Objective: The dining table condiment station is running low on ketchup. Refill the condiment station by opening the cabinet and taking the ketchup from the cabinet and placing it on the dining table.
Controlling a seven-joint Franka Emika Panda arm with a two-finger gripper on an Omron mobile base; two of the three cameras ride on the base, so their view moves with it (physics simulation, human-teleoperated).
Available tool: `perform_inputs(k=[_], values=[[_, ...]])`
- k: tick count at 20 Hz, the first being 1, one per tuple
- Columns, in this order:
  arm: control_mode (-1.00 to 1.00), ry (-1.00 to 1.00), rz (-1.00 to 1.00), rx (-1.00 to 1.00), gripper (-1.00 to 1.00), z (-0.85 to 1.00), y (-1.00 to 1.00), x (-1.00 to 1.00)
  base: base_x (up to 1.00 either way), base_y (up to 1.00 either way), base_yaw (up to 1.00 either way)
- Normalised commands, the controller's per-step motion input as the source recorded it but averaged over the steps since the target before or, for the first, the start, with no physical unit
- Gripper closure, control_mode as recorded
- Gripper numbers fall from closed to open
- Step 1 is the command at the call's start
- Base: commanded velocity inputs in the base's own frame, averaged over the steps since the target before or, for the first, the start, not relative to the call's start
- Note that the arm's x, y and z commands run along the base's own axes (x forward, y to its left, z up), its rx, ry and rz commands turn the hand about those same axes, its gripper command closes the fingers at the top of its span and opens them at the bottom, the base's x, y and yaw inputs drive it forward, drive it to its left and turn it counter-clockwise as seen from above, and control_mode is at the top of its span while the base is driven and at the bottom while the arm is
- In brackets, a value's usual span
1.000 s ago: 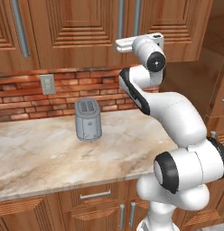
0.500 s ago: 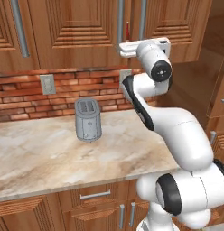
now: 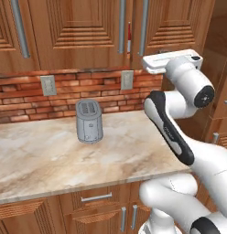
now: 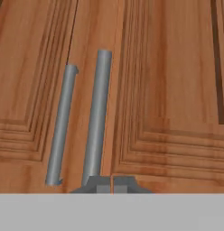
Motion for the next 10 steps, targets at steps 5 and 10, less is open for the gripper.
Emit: perform_inputs(k=[5,10], values=[[-1.0,0.0,0.1,0.0,1.0,0.0,-0.3,-0.99,0.0,0.0,0.0],[-1.0,0.15,-0.08,-0.04,1.0,0.0,0.36,0.13,0.0,0.0,0.0]])
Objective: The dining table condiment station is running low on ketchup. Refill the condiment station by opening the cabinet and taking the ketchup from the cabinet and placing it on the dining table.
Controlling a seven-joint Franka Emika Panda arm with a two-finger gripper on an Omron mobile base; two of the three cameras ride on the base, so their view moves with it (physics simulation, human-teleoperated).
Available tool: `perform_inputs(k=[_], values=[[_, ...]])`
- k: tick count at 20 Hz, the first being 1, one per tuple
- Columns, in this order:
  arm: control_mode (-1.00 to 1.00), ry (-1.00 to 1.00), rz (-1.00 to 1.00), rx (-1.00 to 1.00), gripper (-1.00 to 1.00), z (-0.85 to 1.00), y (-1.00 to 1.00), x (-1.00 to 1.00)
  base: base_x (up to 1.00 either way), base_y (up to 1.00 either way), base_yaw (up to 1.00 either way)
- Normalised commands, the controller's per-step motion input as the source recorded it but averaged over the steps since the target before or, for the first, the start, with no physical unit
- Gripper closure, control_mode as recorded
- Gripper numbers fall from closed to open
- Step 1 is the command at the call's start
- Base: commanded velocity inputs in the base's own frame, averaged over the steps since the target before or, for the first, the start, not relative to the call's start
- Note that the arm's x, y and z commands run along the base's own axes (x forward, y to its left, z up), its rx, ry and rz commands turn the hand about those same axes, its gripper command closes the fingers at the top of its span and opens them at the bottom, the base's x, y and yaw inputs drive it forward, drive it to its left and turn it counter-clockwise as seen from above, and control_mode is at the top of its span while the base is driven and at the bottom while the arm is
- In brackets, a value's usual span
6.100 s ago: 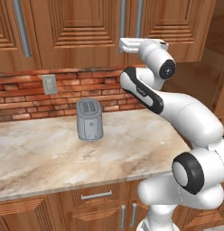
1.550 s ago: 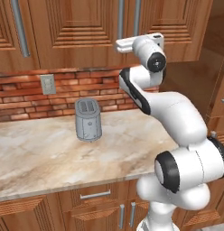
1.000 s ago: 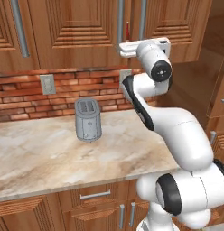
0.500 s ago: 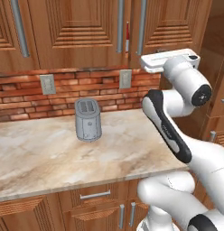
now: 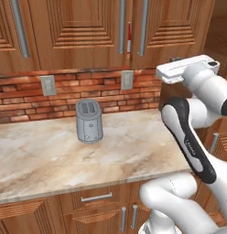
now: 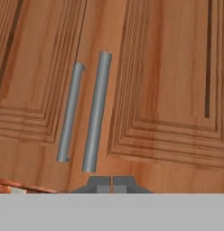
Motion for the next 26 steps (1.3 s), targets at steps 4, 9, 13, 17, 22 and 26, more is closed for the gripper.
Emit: perform_inputs(k=[4,9,13,17,22,26], values=[[-1.0,0.22,-0.15,-0.14,-1.0,0.0,0.72,0.22,0.0,0.0,0.0],[-1.0,0.02,-0.01,-0.17,-1.0,0.39,0.65,-0.1,0.0,0.0,0.0],[-1.0,0.0,0.0,-0.17,-1.0,0.27,0.57,0.03,0.0,0.0,0.0],[-1.0,0.01,-0.03,-0.15,-1.0,0.05,0.29,0.23,0.0,0.0,0.0],[-1.0,0.03,-0.03,-0.24,-1.0,-0.09,0.01,0.45,0.0,0.0,0.0],[-1.0,0.0,-0.03,-0.33,-1.0,-0.16,0.01,0.4,0.0,0.0,0.0]])
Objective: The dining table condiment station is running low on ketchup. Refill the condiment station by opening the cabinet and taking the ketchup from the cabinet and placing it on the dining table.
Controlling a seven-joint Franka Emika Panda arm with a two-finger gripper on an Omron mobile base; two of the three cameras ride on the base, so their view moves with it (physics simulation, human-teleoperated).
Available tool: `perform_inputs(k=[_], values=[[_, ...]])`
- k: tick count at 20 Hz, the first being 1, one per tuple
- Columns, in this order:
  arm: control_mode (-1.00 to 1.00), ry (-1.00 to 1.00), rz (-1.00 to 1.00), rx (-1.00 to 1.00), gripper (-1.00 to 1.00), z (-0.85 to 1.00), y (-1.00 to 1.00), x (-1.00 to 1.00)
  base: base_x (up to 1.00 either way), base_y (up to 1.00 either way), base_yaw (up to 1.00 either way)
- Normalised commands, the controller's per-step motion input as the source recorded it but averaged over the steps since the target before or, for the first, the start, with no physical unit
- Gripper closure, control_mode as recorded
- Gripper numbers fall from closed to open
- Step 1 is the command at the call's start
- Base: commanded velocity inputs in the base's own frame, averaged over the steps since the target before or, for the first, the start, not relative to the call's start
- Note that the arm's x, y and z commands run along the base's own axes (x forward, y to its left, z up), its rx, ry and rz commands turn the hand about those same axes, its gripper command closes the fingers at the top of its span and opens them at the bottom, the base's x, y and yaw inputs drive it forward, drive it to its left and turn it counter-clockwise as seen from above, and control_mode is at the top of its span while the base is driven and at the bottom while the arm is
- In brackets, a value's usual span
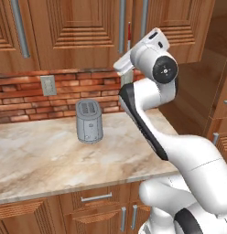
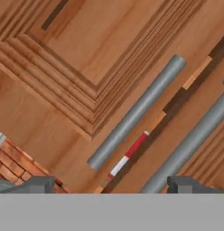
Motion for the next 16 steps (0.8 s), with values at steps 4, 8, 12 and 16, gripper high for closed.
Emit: perform_inputs(k=[4,8,12,16], values=[[-1.0,0.0,-0.07,-0.41,-1.0,0.0,0.04,0.04,0.0,0.0,0.0],[-1.0,0.0,-0.08,-0.43,-1.0,0.0,0.19,0.0,0.0,0.0,0.0],[-1.0,0.03,-0.08,-0.34,-1.0,0.0,0.0,0.12,0.0,0.0,0.0],[-1.0,0.13,-0.13,-0.3,-1.0,-0.06,0.0,0.42,0.0,0.0,0.0]])
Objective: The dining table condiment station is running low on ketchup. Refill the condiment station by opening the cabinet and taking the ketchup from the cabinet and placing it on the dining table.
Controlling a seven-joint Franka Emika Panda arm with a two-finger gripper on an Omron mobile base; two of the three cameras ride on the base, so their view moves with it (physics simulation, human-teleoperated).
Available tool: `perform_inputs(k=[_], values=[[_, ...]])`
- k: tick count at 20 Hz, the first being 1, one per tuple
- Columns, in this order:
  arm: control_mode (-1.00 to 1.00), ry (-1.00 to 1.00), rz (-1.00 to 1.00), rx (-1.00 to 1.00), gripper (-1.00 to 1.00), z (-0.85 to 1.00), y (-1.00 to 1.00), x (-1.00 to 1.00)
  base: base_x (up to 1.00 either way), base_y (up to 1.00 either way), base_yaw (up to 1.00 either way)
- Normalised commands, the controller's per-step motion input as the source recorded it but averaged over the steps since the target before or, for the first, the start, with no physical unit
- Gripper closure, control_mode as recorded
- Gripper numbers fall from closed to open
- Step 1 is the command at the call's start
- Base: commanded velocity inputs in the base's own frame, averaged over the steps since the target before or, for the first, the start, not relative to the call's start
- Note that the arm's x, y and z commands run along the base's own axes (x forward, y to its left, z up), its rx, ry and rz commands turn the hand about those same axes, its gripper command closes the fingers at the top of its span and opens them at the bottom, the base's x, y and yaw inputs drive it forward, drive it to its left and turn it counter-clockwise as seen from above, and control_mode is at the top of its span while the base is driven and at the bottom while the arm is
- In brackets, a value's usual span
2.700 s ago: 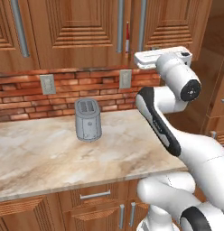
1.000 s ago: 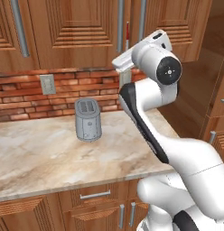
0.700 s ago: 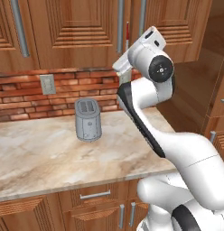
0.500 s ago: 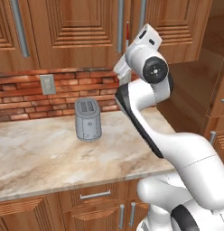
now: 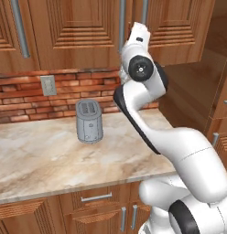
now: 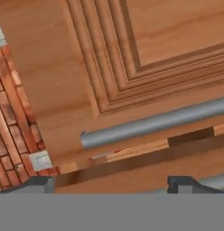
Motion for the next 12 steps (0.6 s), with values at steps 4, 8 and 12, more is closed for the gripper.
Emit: perform_inputs(k=[4,8,12], values=[[-1.0,0.14,-0.14,-0.27,-1.0,-0.03,0.0,0.44,0.0,0.0,0.0],[-1.0,0.14,-0.11,-0.25,-1.0,-0.08,0.0,0.52,0.0,0.0,0.0],[-1.0,0.04,-0.11,-0.19,-1.0,-0.01,-0.11,0.19,0.0,0.0,0.0]])
